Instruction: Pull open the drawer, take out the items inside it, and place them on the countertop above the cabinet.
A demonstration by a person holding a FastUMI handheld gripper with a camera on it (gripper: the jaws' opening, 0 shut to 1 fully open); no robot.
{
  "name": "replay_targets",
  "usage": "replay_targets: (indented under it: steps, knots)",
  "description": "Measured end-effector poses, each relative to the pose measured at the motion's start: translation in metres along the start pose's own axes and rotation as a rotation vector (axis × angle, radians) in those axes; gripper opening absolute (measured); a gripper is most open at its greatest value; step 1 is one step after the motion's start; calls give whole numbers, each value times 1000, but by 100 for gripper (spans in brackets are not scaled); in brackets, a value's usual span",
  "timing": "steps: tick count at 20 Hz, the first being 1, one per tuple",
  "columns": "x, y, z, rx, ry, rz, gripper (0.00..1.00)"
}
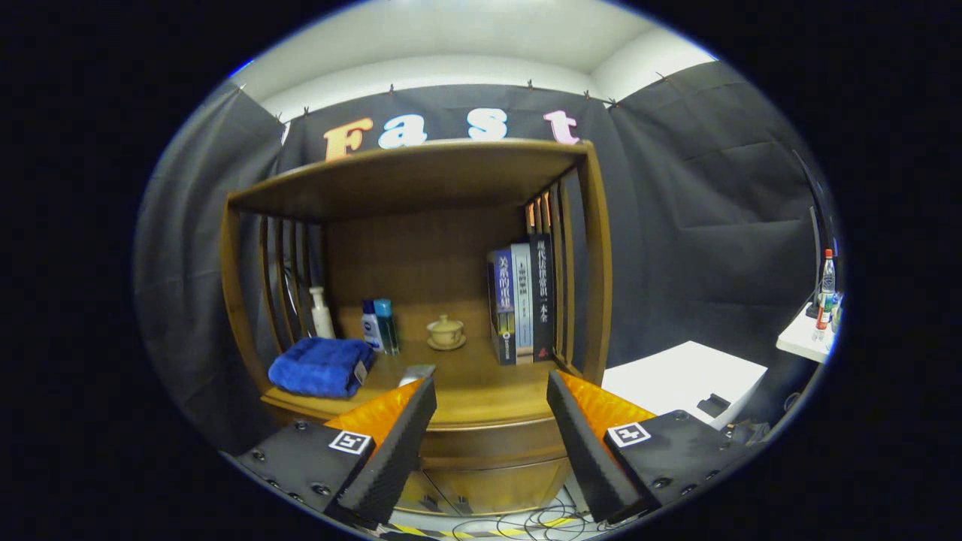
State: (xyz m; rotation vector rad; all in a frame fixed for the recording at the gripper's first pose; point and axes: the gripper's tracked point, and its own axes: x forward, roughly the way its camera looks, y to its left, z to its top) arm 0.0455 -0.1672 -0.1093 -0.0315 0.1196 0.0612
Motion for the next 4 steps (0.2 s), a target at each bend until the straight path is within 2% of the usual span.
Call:
replay_targets:
  steps: [4]
  knots:
    - [-10, -10, 14, 21, -29, -7, 98]
